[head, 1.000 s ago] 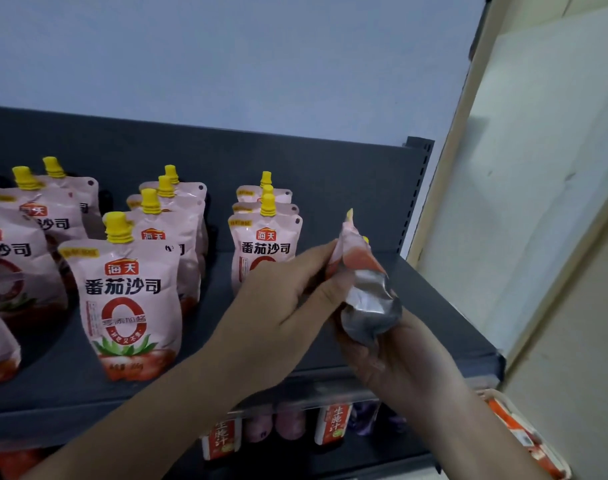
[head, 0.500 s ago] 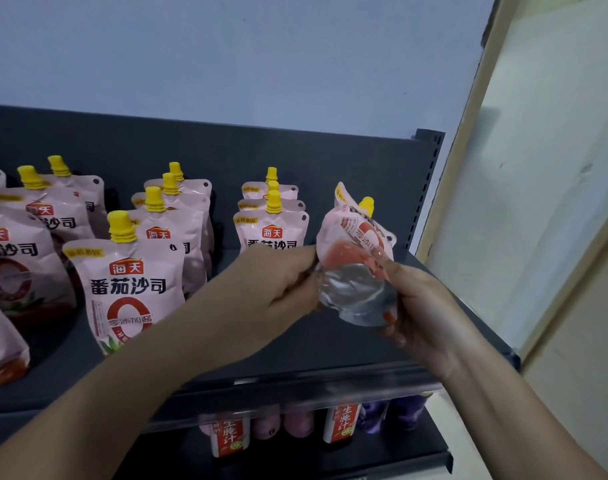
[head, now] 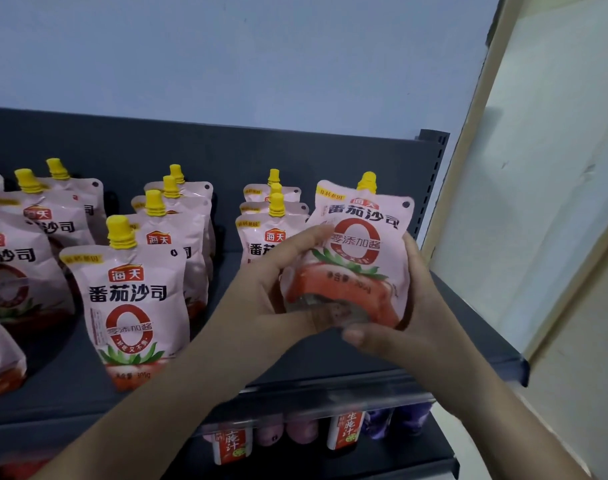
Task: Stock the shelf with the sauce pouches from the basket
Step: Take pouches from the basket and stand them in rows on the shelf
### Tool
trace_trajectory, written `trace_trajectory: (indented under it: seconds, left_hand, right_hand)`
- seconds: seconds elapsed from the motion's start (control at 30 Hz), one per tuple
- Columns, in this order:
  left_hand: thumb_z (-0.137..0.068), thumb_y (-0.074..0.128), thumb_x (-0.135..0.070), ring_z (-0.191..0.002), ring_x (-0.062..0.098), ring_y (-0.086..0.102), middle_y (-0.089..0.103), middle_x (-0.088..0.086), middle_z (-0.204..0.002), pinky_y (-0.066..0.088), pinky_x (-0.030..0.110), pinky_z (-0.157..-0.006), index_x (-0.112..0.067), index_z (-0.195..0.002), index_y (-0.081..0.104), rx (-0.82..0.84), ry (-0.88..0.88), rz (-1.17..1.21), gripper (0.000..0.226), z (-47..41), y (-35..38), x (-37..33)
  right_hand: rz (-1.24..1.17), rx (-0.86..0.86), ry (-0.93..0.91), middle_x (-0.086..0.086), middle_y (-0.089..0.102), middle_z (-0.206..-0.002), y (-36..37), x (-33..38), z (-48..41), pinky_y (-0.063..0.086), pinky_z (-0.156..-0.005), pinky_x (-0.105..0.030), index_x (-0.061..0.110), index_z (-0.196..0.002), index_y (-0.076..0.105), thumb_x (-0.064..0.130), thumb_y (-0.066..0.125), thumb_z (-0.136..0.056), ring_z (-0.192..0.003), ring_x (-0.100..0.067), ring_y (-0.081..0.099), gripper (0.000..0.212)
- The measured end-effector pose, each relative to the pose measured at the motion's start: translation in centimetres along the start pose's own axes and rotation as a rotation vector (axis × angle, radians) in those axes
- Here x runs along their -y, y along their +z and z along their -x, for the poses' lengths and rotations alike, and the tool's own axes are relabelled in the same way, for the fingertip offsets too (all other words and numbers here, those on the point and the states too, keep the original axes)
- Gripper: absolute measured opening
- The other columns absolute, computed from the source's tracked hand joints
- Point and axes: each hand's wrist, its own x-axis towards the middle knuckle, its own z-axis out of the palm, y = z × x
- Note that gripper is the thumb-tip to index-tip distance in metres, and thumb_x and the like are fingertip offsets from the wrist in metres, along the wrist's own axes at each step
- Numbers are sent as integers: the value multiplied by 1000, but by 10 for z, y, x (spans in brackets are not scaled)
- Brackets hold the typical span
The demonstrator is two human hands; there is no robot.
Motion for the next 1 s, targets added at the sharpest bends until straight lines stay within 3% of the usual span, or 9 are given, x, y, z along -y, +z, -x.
trace_trajectory:
  seconds: [0.13, 0.33, 0.5, 0.6, 0.67, 0.77, 0.9, 0.97, 1.0]
  left_hand:
    - [-60, 74, -17, -108, 0, 62, 65, -25, -115, 56, 21, -80, -32, -116, 57, -102, 78, -10, 61, 1, 4, 7]
    - [-71, 65, -9, -110, 3, 61, 63, -28, -115, 57, 26, -79, -32, -120, 55, -140, 153, -139, 55, 7, 3, 16]
    - [-82, 56, -6, -119, 2, 56, 56, -27, -127, 56, 33, -86, -35, -129, 48, -134, 242, -275, 55, 18, -1, 20]
    - [-79, 64, -44, -125, 20, 54, 65, -11, -122, 50, 40, -96, -39, -121, 56, -38, 113, -189, 43, 7, -8, 15]
    - [-67, 68, -63, -126, 28, 51, 70, -3, -113, 50, 40, -95, -35, -120, 55, -37, -14, -53, 61, 10, -14, 13]
    - [-78, 68, -16, -120, 7, 56, 63, -25, -120, 53, 29, -89, -55, -133, 23, -119, -109, 240, 81, 6, -1, -2]
    - [-93, 50, -31, -80, 30, 63, 72, -5, -57, 49, 46, -59, -39, -67, 72, -179, -274, 129, 35, 3, 6, 2]
    - [-80, 66, -27, -77, 27, 70, 75, 1, -68, 56, 42, -55, -29, -83, 66, -222, -332, 348, 3, 1, 4, 8]
    - [-72, 69, -23, -73, 23, 73, 77, 3, -78, 59, 35, -55, -22, -91, 66, -237, -338, 362, 19, 0, 3, 9]
  right_hand:
    - [231, -132, -181, 18, 61, -122, 6, -7, 3, 55, -84, -22, 43, -143, 8, 36, 80, -65, -110, -7, 63, 107]
    - [421, -218, -360, 19, 60, -119, 1, -20, 0, 57, -81, -27, 27, -134, 44, 53, 60, -79, -110, -6, 62, 63]
    - [443, -239, -382, 18, 61, -117, 0, -37, 1, 58, -79, -25, 29, -137, 43, 21, 64, -84, -108, -6, 63, 57]
    - [430, -208, -379, 22, 63, -114, -5, -37, -1, 52, -79, -12, 27, -133, 47, 0, 57, -83, -104, 1, 62, 57]
    - [355, -188, -366, 23, 64, -114, -3, -36, 2, 53, -82, -14, 30, -130, 50, 3, 58, -85, -106, 0, 63, 53]
    - [222, -235, -308, 22, 68, -111, 0, -35, 6, 55, -79, -17, 39, -118, 60, 7, 59, -87, -105, -1, 65, 45]
    - [52, -352, -191, 19, 72, -95, -5, -38, 6, 58, -66, -20, 46, -94, 71, -24, 44, -84, -92, -2, 69, 76]
    - [70, -330, -180, 16, 73, -97, -1, -39, 8, 57, -67, -19, 45, -93, 72, -24, 45, -82, -93, -3, 69, 75]
    - [75, -305, -159, 14, 73, -100, 1, -40, 10, 57, -70, -19, 45, -94, 72, -24, 46, -80, -95, -4, 69, 75]
